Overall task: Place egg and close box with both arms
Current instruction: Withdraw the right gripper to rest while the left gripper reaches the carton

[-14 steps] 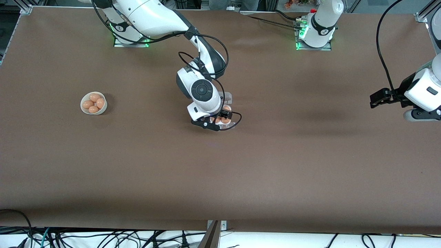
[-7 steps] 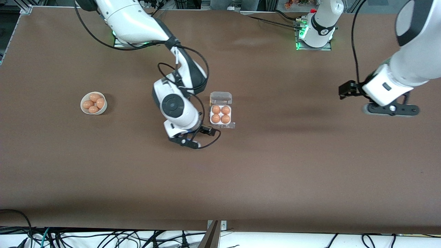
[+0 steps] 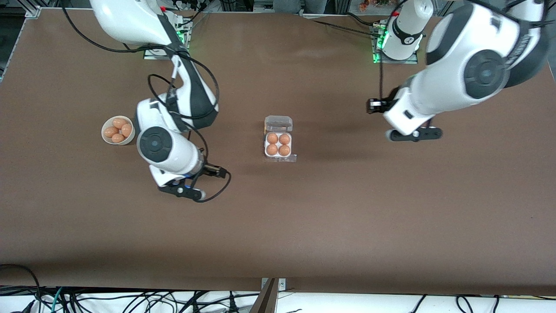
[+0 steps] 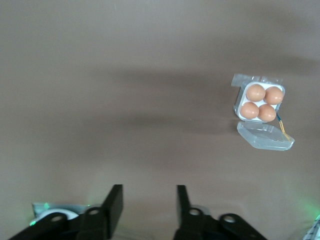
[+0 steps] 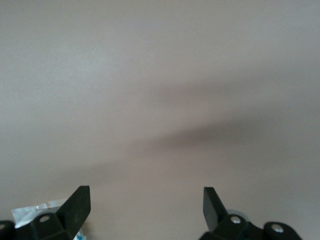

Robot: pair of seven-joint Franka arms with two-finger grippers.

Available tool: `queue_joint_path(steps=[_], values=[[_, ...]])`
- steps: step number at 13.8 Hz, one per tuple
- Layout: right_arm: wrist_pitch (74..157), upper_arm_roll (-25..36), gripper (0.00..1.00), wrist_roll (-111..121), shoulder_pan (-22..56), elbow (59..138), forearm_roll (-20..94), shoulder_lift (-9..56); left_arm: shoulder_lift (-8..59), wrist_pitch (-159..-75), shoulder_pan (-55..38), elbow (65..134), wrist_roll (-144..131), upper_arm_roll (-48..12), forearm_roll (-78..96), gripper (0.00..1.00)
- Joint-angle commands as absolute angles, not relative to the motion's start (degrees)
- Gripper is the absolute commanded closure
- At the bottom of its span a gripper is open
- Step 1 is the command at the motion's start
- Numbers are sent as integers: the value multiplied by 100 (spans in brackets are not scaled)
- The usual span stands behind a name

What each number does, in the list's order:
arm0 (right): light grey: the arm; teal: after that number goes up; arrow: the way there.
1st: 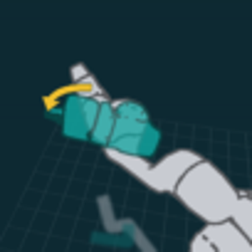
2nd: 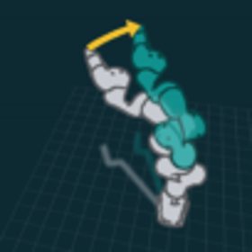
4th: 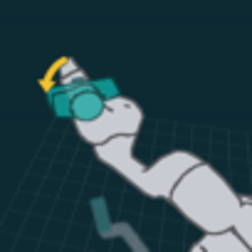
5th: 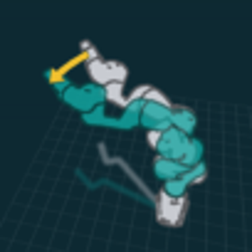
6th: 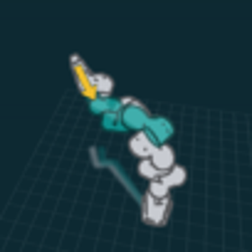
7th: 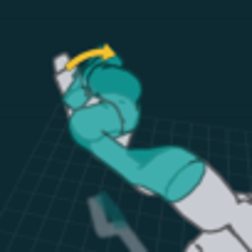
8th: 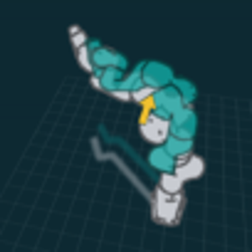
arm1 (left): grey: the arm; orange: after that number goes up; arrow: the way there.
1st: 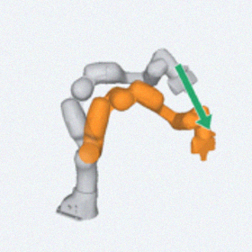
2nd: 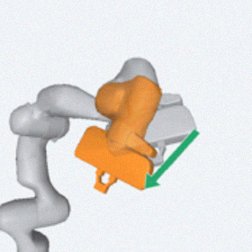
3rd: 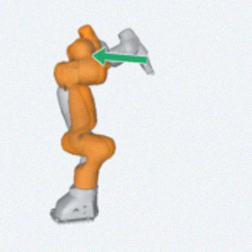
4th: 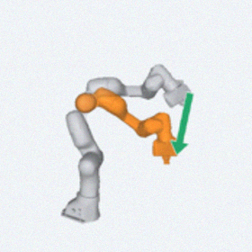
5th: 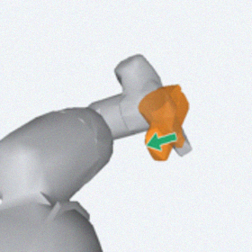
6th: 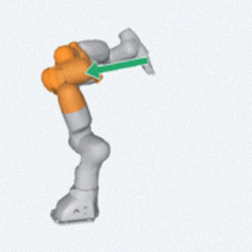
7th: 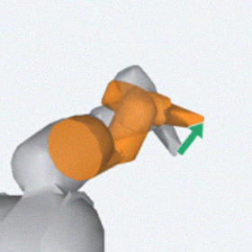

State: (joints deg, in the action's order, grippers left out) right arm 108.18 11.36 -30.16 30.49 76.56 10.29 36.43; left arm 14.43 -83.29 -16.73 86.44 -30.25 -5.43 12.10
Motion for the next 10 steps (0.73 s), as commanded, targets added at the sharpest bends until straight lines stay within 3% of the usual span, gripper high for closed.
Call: queue_joint_path(steps=[1, 3, 6, 10], values=[[10749, 679, 0, -2201, 2271, 8443, 705, 2755, 1748, -8156, -2301, 8482, -4005, -466, 1310, 93], [10784, 467, 0, -1768, 1848, 9163, 196, 2034, 1933, -8156, -2740, 8481, -4113, -475, 1318, 99], [10890, 291, 0, -900, 1172, 10097, -167, 917, 2249, -8139, -3154, 8482, -4166, -466, 1615, 100], [10057, 264, 0, -116, 677, 9994, -246, 195, 2802, -8182, -3462, 8481, -4245, -475, 2214, 100]])
